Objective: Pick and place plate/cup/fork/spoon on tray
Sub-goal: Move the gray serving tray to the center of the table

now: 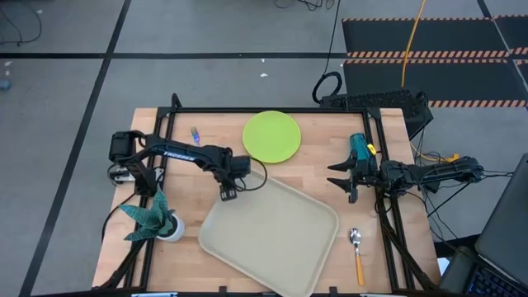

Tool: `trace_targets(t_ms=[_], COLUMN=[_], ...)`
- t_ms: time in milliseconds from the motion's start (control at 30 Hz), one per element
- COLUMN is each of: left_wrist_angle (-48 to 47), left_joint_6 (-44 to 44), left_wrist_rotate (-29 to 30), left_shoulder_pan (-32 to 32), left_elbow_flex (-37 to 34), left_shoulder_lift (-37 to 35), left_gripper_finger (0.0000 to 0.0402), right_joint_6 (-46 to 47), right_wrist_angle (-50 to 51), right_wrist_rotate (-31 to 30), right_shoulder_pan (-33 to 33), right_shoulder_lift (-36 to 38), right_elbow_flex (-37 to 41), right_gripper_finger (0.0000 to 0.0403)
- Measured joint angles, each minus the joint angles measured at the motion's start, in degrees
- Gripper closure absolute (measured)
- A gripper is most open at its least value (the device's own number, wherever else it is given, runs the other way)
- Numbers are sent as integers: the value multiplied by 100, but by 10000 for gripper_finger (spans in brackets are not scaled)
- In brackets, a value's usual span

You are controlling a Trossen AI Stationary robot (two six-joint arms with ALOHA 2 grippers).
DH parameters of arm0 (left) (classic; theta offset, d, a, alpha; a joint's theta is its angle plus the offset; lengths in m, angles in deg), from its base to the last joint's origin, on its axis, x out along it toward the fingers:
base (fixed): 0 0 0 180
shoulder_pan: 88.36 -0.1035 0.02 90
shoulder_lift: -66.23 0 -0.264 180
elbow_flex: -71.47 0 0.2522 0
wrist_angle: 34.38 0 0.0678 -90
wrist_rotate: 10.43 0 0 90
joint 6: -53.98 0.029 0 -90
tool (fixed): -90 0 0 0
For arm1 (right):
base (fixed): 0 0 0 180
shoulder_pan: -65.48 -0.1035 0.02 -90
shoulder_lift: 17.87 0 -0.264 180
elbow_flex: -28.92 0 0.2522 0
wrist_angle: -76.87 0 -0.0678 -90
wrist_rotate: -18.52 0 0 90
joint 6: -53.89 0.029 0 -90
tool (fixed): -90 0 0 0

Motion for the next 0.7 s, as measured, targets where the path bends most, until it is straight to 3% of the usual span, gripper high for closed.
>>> trace_targets(t_ms=[133, 233, 467, 700], left_wrist_angle=[-185, -500, -1222, -1017], left_joint_6=[563, 1018, 3183, 4721], left_wrist_rotate=[156, 631, 1567, 1535], left_shoulder_pan=[128, 245, 620, 944], left_elbow_flex=[124, 461, 1488, 1704], left_shoulder_lift=[0, -2, -7, -10], left_gripper_finger=[209, 208, 209, 209], right_joint_6=[6, 15, 38, 85], right_wrist_angle=[34, 46, 141, 203], right_wrist_rotate=[0, -2, -1, 12], right_shoulder_pan=[0, 0, 0, -2], right_shoulder_lift=[0, -2, -2, -11], right_elbow_flex=[-2, -2, -2, -2], right_gripper_finger=[204, 204, 204, 204])
